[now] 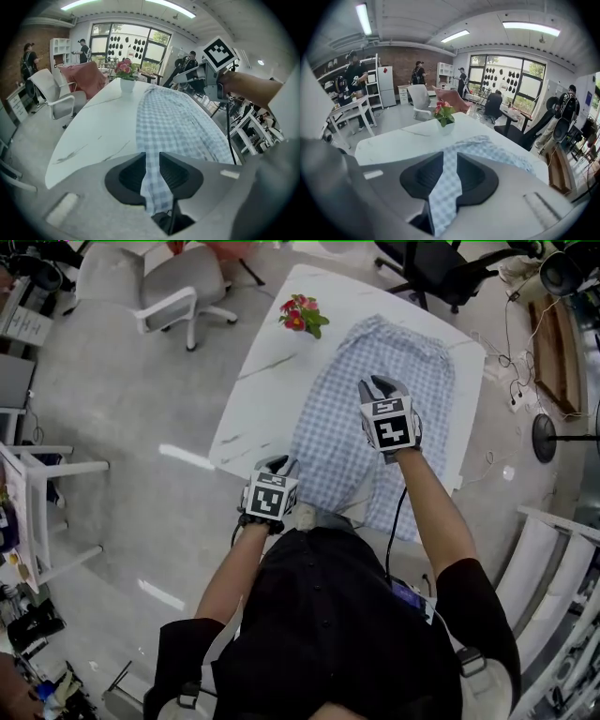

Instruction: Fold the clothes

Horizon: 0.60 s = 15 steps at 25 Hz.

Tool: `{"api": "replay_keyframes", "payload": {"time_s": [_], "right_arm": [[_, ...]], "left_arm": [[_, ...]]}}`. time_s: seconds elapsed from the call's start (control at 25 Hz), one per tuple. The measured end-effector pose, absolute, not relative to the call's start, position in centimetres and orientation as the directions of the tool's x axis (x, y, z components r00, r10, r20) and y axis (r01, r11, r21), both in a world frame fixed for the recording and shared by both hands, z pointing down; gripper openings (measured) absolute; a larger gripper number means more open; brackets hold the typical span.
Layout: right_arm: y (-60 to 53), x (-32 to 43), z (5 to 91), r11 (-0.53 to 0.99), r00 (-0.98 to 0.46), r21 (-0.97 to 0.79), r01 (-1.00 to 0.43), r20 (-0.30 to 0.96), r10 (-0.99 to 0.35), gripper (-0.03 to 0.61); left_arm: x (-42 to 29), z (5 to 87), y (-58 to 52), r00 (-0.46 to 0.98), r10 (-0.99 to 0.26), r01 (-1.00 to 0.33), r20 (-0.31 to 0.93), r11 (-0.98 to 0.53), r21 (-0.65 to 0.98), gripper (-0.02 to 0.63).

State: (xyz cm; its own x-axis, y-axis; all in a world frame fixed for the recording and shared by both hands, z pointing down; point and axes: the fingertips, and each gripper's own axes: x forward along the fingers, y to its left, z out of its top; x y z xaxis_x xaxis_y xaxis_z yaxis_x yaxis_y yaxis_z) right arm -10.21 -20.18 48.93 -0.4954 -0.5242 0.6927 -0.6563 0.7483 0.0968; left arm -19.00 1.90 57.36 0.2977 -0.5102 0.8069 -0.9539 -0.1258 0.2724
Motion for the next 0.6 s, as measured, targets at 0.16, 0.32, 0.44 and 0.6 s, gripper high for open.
{"api": "replay_keyframes", "payload": {"time_s": [0.16, 0.32, 0.44, 0.6], "right_arm": [[-24.0, -12.1, 50.1, 0.749, -0.508, 0.069, -0.659, 0.694, -0.511, 0.098], [-27.7, -13.2, 51.9, 0.723, -0.506, 0.017, -0.691, 0.703, -0.500, 0.098], [-30.2, -14.2, 53.2, 0.689, -0.502, -0.021, -0.724, 0.702, -0.506, 0.098], [-32.9, -14.9, 55.6, 0.622, -0.470, -0.067, -0.780, 0.718, -0.513, 0.104]], "left_arm": [[-19.2, 57.5, -1.0, 0.277, -0.498, -0.960, 0.822, -0.109, 0.257, 0.108], [-19.3, 58.7, -2.3, 0.255, -0.458, -0.967, 0.851, -0.101, 0.235, 0.129], [-19.5, 59.5, -2.9, 0.246, -0.442, -0.969, 0.863, -0.079, 0.236, 0.129], [-19.8, 60.3, -2.8, 0.230, -0.423, -0.972, 0.877, -0.050, 0.231, 0.129]]}}
